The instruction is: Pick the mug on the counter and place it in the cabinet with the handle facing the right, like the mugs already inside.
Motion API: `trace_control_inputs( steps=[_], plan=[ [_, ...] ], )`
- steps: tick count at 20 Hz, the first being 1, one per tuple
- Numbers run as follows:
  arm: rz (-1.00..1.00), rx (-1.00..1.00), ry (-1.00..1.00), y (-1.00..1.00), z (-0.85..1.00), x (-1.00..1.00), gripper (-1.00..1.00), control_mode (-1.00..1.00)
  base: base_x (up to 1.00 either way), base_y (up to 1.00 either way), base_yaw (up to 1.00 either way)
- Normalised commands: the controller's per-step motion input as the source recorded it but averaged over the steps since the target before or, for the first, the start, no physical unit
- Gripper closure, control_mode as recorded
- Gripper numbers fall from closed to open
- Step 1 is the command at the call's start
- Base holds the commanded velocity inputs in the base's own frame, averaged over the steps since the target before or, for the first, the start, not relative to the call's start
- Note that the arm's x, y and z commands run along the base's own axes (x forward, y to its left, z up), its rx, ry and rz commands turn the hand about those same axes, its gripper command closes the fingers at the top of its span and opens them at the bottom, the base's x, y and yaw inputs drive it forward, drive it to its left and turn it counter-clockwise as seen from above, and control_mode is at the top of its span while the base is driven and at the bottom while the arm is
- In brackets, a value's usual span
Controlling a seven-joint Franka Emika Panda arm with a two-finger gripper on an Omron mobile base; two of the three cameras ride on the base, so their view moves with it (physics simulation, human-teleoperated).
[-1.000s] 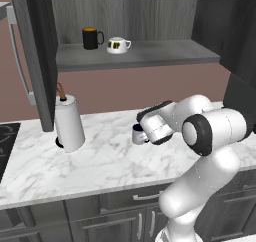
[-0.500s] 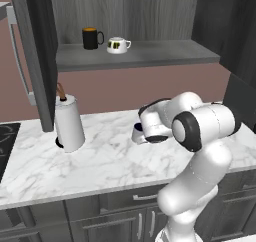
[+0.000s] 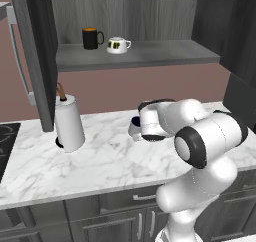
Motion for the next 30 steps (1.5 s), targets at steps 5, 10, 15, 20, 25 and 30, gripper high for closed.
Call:
trace_control_inputs(
  steps=[5,10,15,20,25,30],
  plan=[
    [0.04,0.02,-0.03,0.16,0.6,0.0,1.0,-1.0,0.0,0.0,0.0],
    [0.05,0.07,0.0,0.06,0.65,0.11,1.0,-1.0,0.0,0.0,0.0],
    [0.03,0.11,0.0,0.04,0.7,0.14,1.0,-1.0,0.0,0.0,0.0],
    [0.03,0.07,0.02,0.05,0.53,0.1,1.0,-1.0,0.0,0.0,0.0],
    [0.03,0.0,0.08,0.11,0.46,0.0,1.0,-1.0,0.0,0.0,0.0],
    [0.03,0.0,0.08,0.11,0.44,0.0,1.0,-1.0,0.0,0.0,0.0]
  ],
)
